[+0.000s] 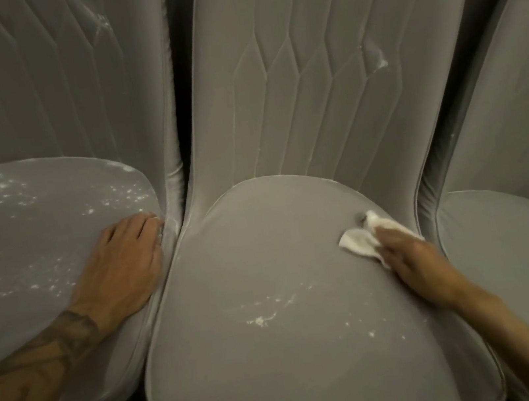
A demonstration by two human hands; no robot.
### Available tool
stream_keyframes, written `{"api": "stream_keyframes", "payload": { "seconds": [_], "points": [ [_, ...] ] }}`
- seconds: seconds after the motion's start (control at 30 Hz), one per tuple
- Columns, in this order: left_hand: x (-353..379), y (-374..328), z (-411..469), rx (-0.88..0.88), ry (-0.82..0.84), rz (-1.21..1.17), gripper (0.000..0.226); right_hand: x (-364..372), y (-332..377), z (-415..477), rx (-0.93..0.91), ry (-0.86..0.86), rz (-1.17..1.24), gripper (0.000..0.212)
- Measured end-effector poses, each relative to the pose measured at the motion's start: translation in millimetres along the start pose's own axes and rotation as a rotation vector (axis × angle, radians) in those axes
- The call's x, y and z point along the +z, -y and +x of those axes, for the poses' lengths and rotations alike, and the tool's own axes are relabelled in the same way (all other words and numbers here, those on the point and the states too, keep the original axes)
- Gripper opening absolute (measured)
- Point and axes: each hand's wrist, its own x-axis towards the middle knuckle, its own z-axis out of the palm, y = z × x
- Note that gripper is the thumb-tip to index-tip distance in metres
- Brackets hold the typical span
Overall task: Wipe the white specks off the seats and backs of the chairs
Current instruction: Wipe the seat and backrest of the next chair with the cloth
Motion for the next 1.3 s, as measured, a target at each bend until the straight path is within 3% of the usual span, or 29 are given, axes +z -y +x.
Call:
{"api": "stream_keyframes", "payload": {
  "seconds": [0.07,0.23,0.47,0.7,0.93,1.07,1.17,1.3],
  "points": [
    [-1,0,0,0.001,-0.010,-0.003,0.036,-4,-9,10,0.129,-0.020,0.002,0.034],
    [1,1,-1,0.005,-0.010,-0.005,0.034,13,-1,-32,0.059,-0.059,-0.021,0.042],
    [3,2,0,-0.007,-0.012,-0.014,0.036,-1,-15,13,0.191,-0.036,0.049,0.041],
    [6,4,1,0.007,-0.021,-0.008,0.037,3,-3,-78,0.185,-0.064,0.030,0.042],
    [1,1,0,0.009,-0.014,-0.002,0.038,-2,-3,2,0.246,-0.047,0.063,0.042],
    [1,2,1,-0.001,-0.020,0.005,0.035,1,22,-70,0.180,-0.085,0.033,0.043],
    [2,2,2,-0.008,-0.011,0.010,0.034,7,39,-116,0.263,-0.178,0.072,0.042],
    [1,1,1,-0.007,-0.010,0.034,0.034,3,39,-78,0.257,-0.147,0.032,0.038]
  ]
}}
